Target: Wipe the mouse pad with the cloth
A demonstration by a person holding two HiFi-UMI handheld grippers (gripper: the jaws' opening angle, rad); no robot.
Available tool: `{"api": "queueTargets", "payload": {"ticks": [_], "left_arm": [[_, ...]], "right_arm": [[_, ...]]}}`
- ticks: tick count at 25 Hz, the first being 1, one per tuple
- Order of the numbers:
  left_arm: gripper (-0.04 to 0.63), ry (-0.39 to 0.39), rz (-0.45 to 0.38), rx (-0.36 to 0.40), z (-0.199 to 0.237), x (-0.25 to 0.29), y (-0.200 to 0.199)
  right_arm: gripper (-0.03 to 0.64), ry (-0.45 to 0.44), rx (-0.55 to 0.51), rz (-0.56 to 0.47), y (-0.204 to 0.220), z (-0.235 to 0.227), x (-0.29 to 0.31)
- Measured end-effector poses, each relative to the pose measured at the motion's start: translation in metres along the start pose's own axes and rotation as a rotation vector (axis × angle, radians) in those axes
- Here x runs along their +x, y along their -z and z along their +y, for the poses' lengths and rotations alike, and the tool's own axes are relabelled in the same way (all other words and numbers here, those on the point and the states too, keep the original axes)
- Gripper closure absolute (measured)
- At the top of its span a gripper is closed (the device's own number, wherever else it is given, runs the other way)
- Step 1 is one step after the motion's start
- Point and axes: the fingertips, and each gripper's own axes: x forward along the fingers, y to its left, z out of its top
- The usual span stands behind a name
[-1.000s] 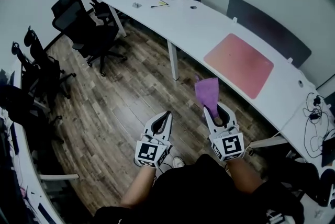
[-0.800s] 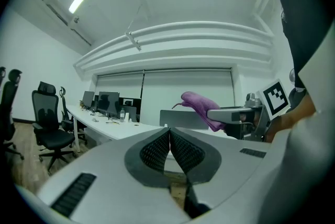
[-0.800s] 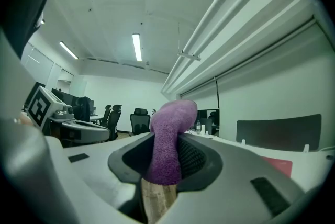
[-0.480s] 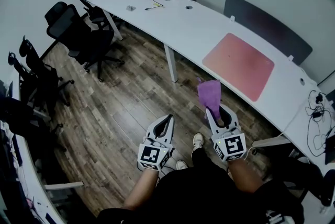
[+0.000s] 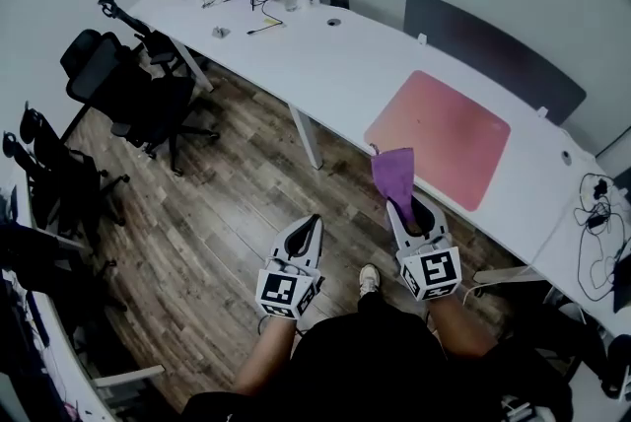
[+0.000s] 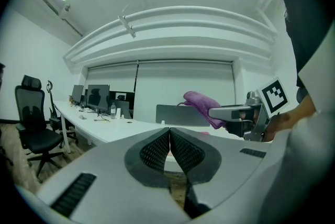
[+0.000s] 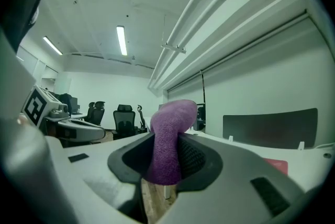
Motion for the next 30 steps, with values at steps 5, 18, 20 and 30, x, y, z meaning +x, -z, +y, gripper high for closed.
{"api": "queueTargets", "payload": {"ticks": [5,18,20,30], "left_arm": [[0.574,0.026,0.010,0.004,0.003,0.046,-0.004],[0.574,0.039,0.041,0.035,0.003,0.127,-0.018],[0.574,0.043,0.045,0.037,0.002,0.134,-0.017],[0.574,0.098,0.071,0.033,0.008,0.184,-0.010]], "right_arm": [[0.483,0.034,0.012,0.030,0.004,-0.038,0.026],[0.483,0.037,0.040,0.057,0.013,-0.109,0.067],[0.483,0.037,0.044,0.058,0.015,-0.115,0.071],[0.483,0.037,0.029,0.082,0.023,-0.141,0.103]]}}
